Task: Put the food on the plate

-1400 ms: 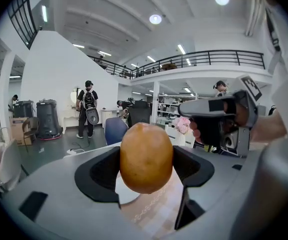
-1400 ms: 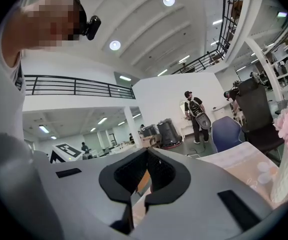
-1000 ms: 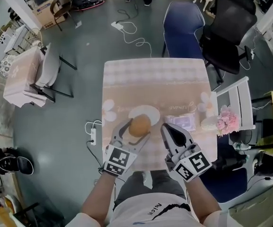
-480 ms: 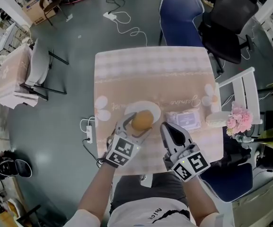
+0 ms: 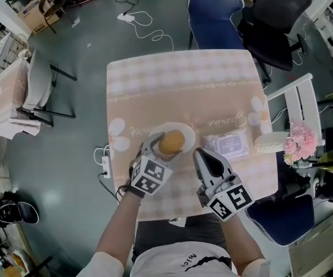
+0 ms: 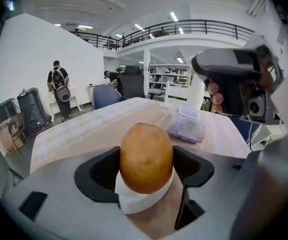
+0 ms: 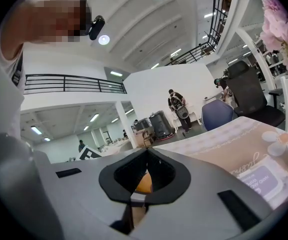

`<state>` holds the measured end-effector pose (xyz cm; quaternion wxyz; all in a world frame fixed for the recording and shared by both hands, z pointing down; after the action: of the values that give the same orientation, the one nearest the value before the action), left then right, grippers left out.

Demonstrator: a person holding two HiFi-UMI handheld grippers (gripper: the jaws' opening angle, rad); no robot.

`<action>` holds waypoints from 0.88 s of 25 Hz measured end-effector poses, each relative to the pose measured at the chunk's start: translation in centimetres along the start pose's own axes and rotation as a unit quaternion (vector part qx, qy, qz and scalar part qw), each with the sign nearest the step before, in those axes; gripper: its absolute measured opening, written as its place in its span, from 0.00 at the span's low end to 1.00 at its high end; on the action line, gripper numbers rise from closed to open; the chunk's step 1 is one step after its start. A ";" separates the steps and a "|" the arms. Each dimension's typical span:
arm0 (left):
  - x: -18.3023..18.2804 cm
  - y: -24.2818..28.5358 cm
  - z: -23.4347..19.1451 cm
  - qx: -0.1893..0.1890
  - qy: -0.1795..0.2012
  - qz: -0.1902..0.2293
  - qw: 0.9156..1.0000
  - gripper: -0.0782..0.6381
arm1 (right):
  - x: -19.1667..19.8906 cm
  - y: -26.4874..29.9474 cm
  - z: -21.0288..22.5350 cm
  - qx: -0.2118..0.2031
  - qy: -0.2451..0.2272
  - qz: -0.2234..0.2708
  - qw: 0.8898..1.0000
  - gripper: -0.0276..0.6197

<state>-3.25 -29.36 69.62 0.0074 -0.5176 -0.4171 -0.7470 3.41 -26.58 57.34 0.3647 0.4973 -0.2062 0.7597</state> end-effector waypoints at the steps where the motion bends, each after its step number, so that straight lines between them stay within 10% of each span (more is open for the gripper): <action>1: 0.2 0.3 0.0 -0.001 0.003 -0.003 1.000 0.58 | 0.2 0.0 0.1 0.002 0.000 0.001 1.000 0.07; 22: 0.8 2.1 -0.2 -0.014 0.026 -0.003 1.000 0.58 | 1.0 -0.4 1.3 0.003 0.010 0.004 1.000 0.07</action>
<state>-2.80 -30.55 71.50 0.0094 -0.4968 -0.4079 -0.7660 4.23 -26.83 58.77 0.3621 0.4902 -0.2018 0.7667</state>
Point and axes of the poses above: the fingertips, and each gripper's own axes: y forward along the fingers, z to its right, x out of its underside, the point moved 1 cm from there along -y, backward along the fingers, and after that the axes turned 14 degrees about -x, right-handed, at the moved point
